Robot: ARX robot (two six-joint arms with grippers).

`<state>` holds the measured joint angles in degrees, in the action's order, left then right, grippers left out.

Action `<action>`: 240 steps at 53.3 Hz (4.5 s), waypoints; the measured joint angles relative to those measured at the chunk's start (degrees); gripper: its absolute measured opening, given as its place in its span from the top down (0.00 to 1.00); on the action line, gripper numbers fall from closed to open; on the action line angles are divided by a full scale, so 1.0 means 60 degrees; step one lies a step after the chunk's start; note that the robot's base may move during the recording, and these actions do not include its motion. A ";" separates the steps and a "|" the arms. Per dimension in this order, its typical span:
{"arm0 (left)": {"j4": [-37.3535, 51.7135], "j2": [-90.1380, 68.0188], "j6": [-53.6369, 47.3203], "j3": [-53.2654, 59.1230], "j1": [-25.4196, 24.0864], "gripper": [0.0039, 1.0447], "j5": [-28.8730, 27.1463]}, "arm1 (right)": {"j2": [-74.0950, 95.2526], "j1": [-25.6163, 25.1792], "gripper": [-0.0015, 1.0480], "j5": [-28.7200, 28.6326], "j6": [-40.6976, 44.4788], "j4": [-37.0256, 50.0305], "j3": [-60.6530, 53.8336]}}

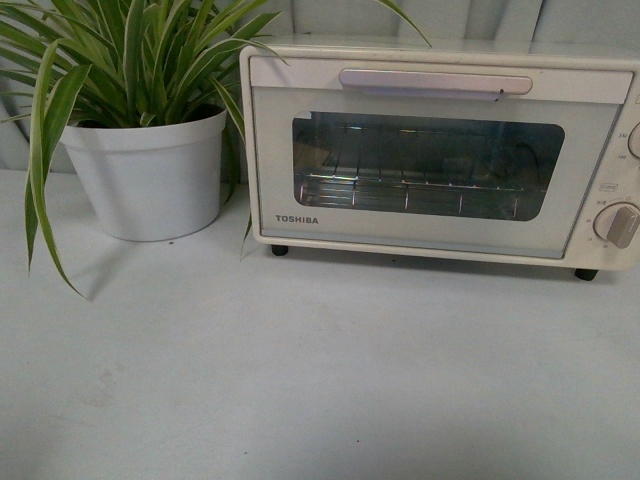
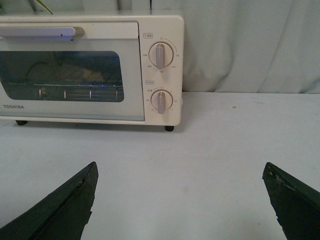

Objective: Open oven

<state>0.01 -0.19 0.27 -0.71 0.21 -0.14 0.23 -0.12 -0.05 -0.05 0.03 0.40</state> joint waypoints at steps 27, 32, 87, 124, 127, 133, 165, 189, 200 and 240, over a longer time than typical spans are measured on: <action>0.0000 0.0000 0.0000 0.0000 0.0000 0.06 0.0000 | 0.0000 0.0000 0.09 0.0000 0.0000 0.0000 0.0000; 0.0000 0.0000 0.0000 0.0000 0.0000 0.06 0.0000 | 0.0000 0.0000 0.09 0.0000 0.0000 0.0000 0.0000; 0.6156 -1.4422 0.9511 -0.4721 0.4838 0.06 -0.0688 | 0.0000 0.0000 0.09 -0.0004 0.0004 0.0000 0.0000; 0.6047 -1.6382 1.0965 -0.6277 0.5278 0.06 -0.1020 | 0.0000 0.0000 0.09 -0.0004 0.0004 0.0000 0.0000; 0.6033 -1.6389 1.1009 -0.6277 0.5257 0.06 -0.1020 | 0.0000 0.0000 0.09 -0.0004 0.0004 0.0000 0.0000; 0.6036 -1.6389 1.1063 -0.6273 0.5227 0.06 -0.1016 | 0.0528 -0.0357 0.09 -0.1508 -0.0798 0.0069 0.0047; 0.6193 -1.6254 1.1213 -0.6014 0.4932 0.06 -0.0831 | 1.0950 0.2539 0.09 0.1089 -0.2014 0.1435 0.7267; 0.6145 -1.6196 1.1213 -0.6011 0.4900 0.06 -0.0754 | 1.3602 0.3085 0.09 0.2197 -0.2477 0.0685 0.9872; 0.6102 -1.6167 1.1205 -0.6011 0.4885 0.06 -0.0721 | 1.4189 0.3191 0.09 0.2565 -0.2586 0.0597 1.0189; 0.6003 -1.6079 1.1180 -0.5945 0.4743 0.06 -0.0692 | 1.3577 0.3330 0.09 0.1810 -0.1778 0.0834 0.9034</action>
<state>36.03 -96.66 67.35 -36.38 28.67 -4.29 81.69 19.86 10.81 -10.72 5.04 54.61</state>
